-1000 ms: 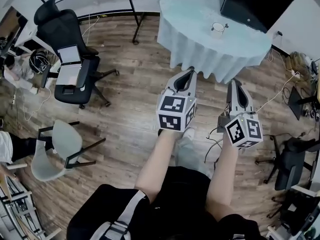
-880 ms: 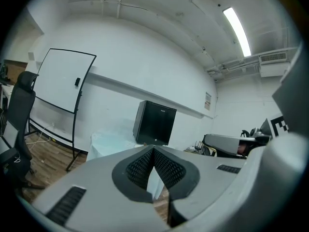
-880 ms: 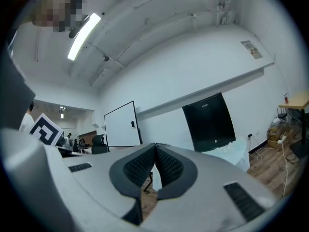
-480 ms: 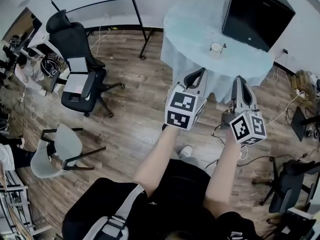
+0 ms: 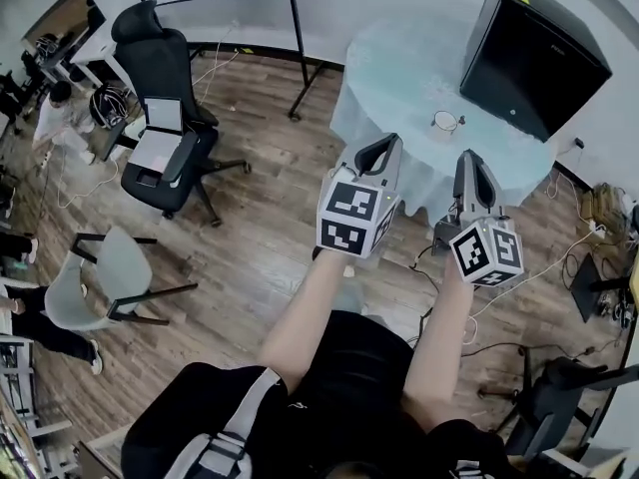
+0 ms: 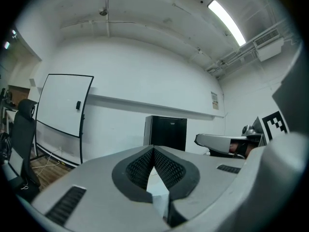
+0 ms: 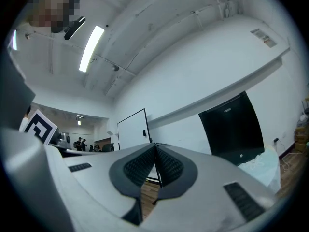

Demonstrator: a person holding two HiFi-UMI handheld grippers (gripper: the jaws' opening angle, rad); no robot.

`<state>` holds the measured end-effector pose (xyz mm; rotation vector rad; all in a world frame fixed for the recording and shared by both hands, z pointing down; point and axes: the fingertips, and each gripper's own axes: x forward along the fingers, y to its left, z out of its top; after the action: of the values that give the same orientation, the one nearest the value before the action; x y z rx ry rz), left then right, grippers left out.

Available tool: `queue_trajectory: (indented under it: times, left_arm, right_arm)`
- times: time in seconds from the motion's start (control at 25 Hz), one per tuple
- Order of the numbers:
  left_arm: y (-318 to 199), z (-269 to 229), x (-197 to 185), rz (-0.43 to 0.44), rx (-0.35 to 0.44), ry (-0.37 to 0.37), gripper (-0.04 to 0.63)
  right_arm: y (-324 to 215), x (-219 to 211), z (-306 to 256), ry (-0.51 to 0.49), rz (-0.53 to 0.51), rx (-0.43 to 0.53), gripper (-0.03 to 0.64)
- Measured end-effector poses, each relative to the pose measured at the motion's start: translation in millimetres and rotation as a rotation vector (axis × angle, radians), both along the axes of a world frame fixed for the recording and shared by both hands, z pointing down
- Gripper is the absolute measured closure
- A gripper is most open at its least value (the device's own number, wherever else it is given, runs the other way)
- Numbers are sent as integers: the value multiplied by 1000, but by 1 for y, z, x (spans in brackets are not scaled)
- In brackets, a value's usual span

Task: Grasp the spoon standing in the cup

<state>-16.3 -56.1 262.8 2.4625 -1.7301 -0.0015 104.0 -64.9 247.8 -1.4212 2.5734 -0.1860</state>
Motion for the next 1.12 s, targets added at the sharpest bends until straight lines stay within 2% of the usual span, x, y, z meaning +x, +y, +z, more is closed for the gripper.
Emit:
queue_trajectory:
  times: [0.12, 0.24, 0.4, 0.56, 0.72, 0.8, 0.96, 1.04, 1.12]
  left_arm:
    - [-15, 22, -9, -33, -51, 18, 584]
    - [-40, 35, -6, -28, -72, 39, 584]
    - [-84, 47, 23, 24, -94, 59, 584]
    - [-128, 60, 59, 85, -121, 47, 584]
    - [-163, 82, 75, 114, -172, 34, 584]
    - [-176, 94, 80, 117, -197, 33, 584]
    - [-197, 114, 90, 127, -235, 36, 584]
    - [-205, 124, 91, 128, -252, 35, 584]
    - [-214, 133, 89, 125, -269, 35, 584]
  right_arm:
    - [-13, 2, 15, 21, -2, -29, 612]
    - [-36, 14, 24, 35, 29, -44, 612]
    - [-72, 40, 33, 59, 74, -63, 612]
    - [-110, 68, 45, 44, 117, -95, 612]
    - [-137, 70, 63, 38, 113, -131, 611]
    - [-149, 68, 75, 34, 92, -158, 553]
    - [-172, 73, 101, 43, 88, -208, 546]
    - [-182, 73, 113, 45, 84, -235, 512]
    - [-192, 71, 124, 47, 80, -260, 505]
